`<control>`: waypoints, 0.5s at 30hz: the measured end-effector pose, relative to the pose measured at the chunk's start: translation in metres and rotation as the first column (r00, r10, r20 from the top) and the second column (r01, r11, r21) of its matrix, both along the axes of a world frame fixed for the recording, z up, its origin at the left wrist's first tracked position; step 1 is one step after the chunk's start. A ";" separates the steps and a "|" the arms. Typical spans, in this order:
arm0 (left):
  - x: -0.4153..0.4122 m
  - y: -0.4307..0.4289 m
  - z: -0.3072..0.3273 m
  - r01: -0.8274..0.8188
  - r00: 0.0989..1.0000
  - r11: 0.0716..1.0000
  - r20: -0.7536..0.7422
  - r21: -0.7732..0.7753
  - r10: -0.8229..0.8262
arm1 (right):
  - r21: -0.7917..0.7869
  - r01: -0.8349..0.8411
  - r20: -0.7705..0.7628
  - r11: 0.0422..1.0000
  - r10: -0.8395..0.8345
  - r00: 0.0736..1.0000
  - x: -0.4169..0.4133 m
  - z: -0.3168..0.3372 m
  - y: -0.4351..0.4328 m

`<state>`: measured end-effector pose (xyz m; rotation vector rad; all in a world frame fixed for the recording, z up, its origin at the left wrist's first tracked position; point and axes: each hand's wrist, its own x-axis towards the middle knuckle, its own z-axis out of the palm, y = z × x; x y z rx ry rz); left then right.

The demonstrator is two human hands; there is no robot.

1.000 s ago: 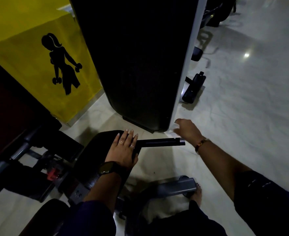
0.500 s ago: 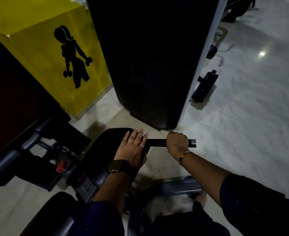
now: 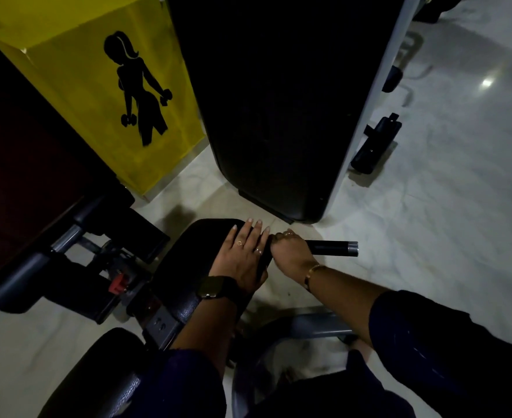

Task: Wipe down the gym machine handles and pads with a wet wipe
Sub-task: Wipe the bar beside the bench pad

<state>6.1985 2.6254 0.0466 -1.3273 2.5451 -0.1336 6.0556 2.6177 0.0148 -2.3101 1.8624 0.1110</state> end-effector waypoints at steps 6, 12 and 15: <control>0.000 0.001 0.000 -0.018 1.000 1.000 -0.004 0.004 0.018 | -0.156 -0.301 -0.215 0.941 0.265 0.940 -0.035 -0.016 0.024; -0.002 0.002 0.000 -0.021 1.000 1.000 -0.019 -0.018 0.020 | -0.119 -0.362 -0.253 0.925 0.324 0.912 -0.066 -0.012 0.044; -0.002 0.001 0.000 -0.015 1.000 1.000 -0.021 -0.013 0.015 | -0.149 -0.303 -0.162 0.941 0.279 0.947 -0.081 -0.011 0.050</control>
